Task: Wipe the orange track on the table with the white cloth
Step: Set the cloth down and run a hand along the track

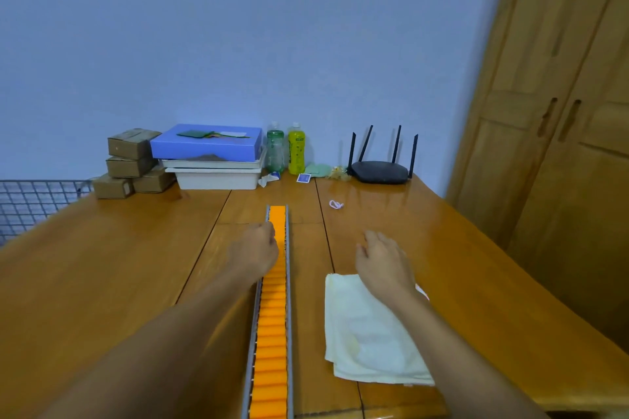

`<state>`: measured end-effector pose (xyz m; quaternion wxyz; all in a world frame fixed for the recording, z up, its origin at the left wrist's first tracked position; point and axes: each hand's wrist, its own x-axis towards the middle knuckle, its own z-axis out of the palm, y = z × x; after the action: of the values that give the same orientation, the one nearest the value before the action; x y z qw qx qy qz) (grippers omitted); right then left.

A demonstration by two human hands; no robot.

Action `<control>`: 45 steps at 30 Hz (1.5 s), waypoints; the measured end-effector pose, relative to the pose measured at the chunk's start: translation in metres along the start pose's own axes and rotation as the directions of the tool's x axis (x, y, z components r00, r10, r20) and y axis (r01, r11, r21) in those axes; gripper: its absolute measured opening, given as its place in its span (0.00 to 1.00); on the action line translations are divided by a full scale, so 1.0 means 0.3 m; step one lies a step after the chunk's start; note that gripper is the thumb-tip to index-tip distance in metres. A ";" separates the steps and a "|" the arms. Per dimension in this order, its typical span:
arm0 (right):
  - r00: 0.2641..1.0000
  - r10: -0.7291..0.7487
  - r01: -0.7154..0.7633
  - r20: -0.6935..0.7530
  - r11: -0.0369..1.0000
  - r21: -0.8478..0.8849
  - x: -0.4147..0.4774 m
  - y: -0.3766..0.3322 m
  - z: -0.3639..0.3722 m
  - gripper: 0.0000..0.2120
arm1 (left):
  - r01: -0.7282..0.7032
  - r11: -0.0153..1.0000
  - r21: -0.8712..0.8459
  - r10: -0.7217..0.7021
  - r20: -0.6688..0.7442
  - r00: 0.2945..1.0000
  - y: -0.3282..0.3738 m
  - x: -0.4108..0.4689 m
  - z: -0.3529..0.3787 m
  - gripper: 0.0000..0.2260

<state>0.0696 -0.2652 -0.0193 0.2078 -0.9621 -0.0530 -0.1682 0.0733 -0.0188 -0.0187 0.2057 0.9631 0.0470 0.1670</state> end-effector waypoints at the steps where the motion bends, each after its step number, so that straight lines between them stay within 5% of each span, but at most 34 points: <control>1: 0.999 -0.024 0.023 0.028 0.999 0.023 0.025 -0.030 0.023 0.23 | 0.021 1.000 -0.011 -0.021 0.012 1.000 -0.029 0.020 0.008 0.13; 11: 0.946 -0.241 0.223 0.215 0.969 0.107 0.310 -0.266 0.296 0.27 | 0.154 0.898 -0.413 -0.148 0.048 0.988 -0.172 0.198 0.159 0.16; 15: 0.937 -0.237 0.206 0.257 0.969 0.139 0.415 -0.327 0.381 0.21 | 0.151 0.905 -0.398 -0.155 0.024 0.988 -0.195 0.222 0.193 0.18; 33: 0.912 -0.147 0.105 0.382 0.986 0.129 0.588 -0.422 0.534 0.32 | 0.162 0.912 -0.377 -0.182 -0.017 0.983 -0.211 0.245 0.234 0.15; 45: 0.916 -0.206 0.244 0.343 0.967 -0.072 0.486 -0.411 0.490 0.32 | 0.172 0.898 -0.404 -0.181 0.016 0.983 -0.203 0.235 0.215 0.14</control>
<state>0.2297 -0.0873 -0.0478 0.1202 -0.9743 -0.1882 -0.0289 0.1604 0.0233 -0.0780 0.4138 0.8897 0.1007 0.1644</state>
